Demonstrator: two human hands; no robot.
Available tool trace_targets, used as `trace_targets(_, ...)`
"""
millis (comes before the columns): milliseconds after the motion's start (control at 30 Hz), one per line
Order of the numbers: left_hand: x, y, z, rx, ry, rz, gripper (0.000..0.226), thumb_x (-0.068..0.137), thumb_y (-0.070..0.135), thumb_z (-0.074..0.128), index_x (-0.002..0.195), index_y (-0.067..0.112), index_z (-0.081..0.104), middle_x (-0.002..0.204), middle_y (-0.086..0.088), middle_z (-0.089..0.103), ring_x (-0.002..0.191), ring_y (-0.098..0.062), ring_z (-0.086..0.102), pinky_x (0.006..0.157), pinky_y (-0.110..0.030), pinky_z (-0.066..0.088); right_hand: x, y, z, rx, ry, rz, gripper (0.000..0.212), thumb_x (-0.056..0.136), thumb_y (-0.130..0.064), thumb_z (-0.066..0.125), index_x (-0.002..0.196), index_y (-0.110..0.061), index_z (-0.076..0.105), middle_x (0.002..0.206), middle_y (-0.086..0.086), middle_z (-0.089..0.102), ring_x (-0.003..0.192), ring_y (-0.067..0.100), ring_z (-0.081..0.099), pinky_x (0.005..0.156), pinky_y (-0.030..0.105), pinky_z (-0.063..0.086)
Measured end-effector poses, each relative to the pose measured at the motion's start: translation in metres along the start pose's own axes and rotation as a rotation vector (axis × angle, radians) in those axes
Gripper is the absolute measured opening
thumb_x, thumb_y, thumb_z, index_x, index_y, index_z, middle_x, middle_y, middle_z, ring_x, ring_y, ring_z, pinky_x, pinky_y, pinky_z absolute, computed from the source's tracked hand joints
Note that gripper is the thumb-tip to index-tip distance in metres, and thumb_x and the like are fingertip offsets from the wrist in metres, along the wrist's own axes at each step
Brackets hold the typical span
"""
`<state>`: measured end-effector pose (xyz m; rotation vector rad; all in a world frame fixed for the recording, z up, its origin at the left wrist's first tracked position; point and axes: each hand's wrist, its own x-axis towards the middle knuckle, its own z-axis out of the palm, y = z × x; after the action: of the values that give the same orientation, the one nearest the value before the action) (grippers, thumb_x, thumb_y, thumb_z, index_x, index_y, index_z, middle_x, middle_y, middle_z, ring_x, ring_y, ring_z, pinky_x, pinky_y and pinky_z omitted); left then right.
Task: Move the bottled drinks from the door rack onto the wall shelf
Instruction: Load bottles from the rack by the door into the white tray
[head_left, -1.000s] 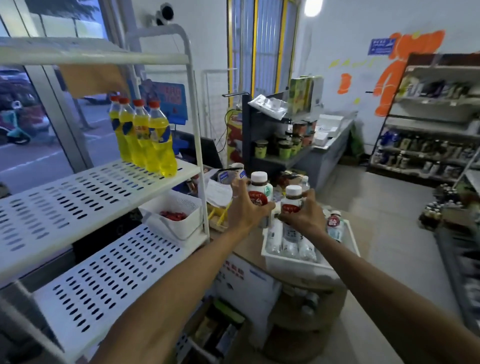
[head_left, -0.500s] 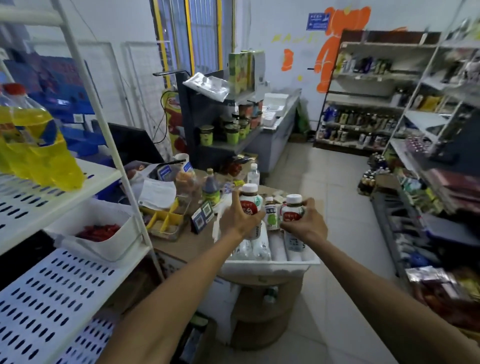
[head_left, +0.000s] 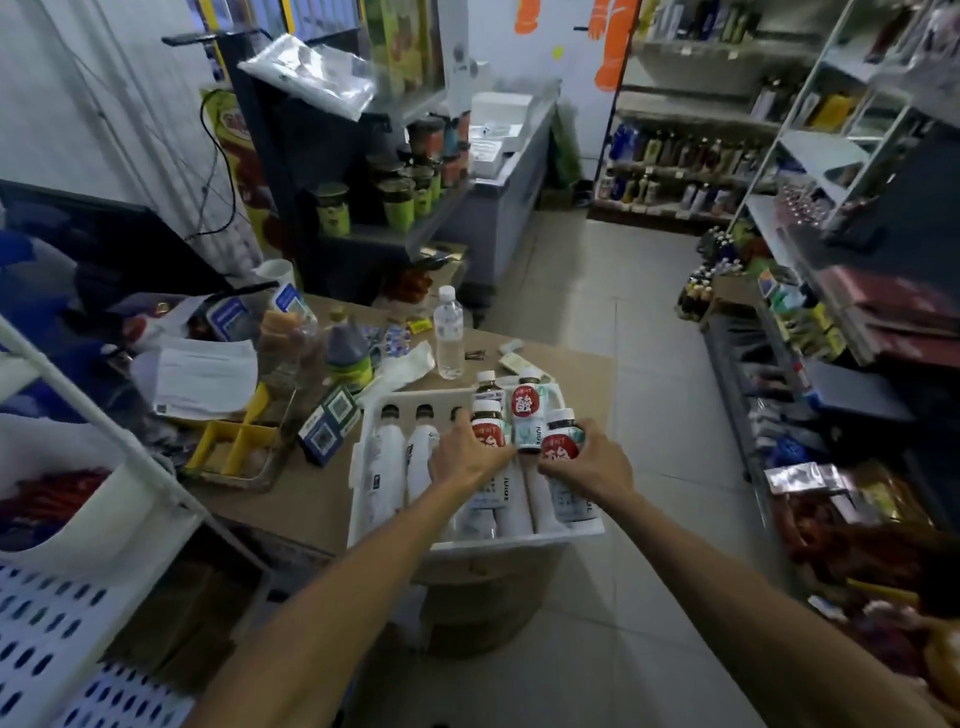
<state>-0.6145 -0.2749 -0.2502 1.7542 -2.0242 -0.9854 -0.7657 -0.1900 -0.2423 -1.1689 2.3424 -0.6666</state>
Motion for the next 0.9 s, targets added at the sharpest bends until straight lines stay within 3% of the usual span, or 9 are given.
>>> trace_targets(200, 0.011, 0.014, 0.035, 0.15, 0.015, -0.05, 0.078, 0.065, 0.062, 0.074, 0.128, 0.023, 0.049, 0.114, -0.004, 0.064, 0.105, -0.027, 0.06, 0.094, -0.04, 0.048, 0.028, 0.022, 0.021, -0.047, -0.137, 0.015, 0.082, 0.053, -0.057, 0.081, 0.121, -0.021, 0.053, 0.107, 0.004, 0.065, 0.091, 0.02, 0.064, 0.078, 0.037, 0.058)
trace_targets(267, 0.01, 0.013, 0.047, 0.165, -0.004, -0.089, 0.069, 0.066, 0.058, 0.074, 0.121, 0.023, 0.051, 0.111, -0.005, 0.065, 0.103, -0.027, 0.06, 0.094, -0.042, 0.047, 0.032, 0.027, 0.027, -0.078, -0.153, -0.009, 0.082, 0.053, -0.061, 0.077, 0.122, -0.022, 0.053, 0.105, 0.004, 0.066, 0.091, 0.021, 0.065, 0.076, 0.033, 0.056)
trace_targets(367, 0.008, 0.006, 0.063, 0.163, -0.013, -0.132, 0.073, 0.068, 0.056, 0.074, 0.127, 0.023, 0.046, 0.117, -0.009, 0.063, 0.111, -0.031, 0.056, 0.099, -0.046, 0.043, 0.039, 0.025, 0.027, -0.191, -0.179, -0.069, 0.075, 0.06, -0.064, 0.075, 0.118, -0.022, 0.055, 0.099, 0.002, 0.068, 0.089, 0.021, 0.065, 0.071, 0.029, 0.052)
trace_targets(500, 0.014, 0.005, 0.063, 0.353, -0.014, -0.15, 0.086, 0.067, 0.065, 0.071, 0.136, 0.019, 0.044, 0.147, -0.02, 0.033, 0.137, -0.039, 0.026, 0.111, -0.051, 0.03, 0.045, 0.021, 0.028, -0.254, -0.275, -0.069, 0.074, 0.061, -0.063, 0.077, 0.117, -0.018, 0.059, 0.102, 0.007, 0.067, 0.092, 0.023, 0.065, 0.077, 0.033, 0.055)
trace_targets(600, 0.018, 0.004, 0.063, 0.454, -0.093, -0.152, 0.088, 0.066, 0.07, 0.07, 0.135, 0.021, 0.048, 0.153, -0.02, 0.021, 0.141, -0.04, 0.017, 0.113, -0.051, 0.024, 0.055, 0.036, 0.038, -0.209, -0.295, -0.081, 0.084, 0.049, -0.071, 0.07, 0.117, -0.023, 0.059, 0.104, 0.006, 0.065, 0.092, 0.024, 0.064, 0.078, 0.035, 0.057)
trace_targets(767, 0.01, 0.003, 0.071, 0.638, -0.071, -0.024, 0.073, 0.079, 0.068, 0.059, 0.127, 0.014, 0.055, 0.143, -0.016, 0.033, 0.134, -0.032, 0.027, 0.107, -0.045, 0.029, 0.057, 0.028, 0.014, -0.252, -0.348, -0.108, 0.049, 0.063, -0.044, 0.076, 0.104, -0.021, 0.064, 0.097, 0.003, 0.07, 0.084, 0.017, 0.066, 0.076, 0.035, 0.059)
trace_targets(900, 0.008, 0.003, 0.073, 0.659, -0.055, -0.016, 0.071, 0.081, 0.067, 0.057, 0.126, 0.012, 0.053, 0.139, -0.014, 0.037, 0.129, -0.029, 0.032, 0.104, -0.043, 0.032, 0.055, 0.03, 0.007, -0.321, -0.468, -0.14, 0.079, 0.066, -0.035, 0.085, 0.132, -0.02, 0.044, 0.122, 0.004, 0.061, 0.111, 0.023, 0.059, 0.093, 0.037, 0.051)
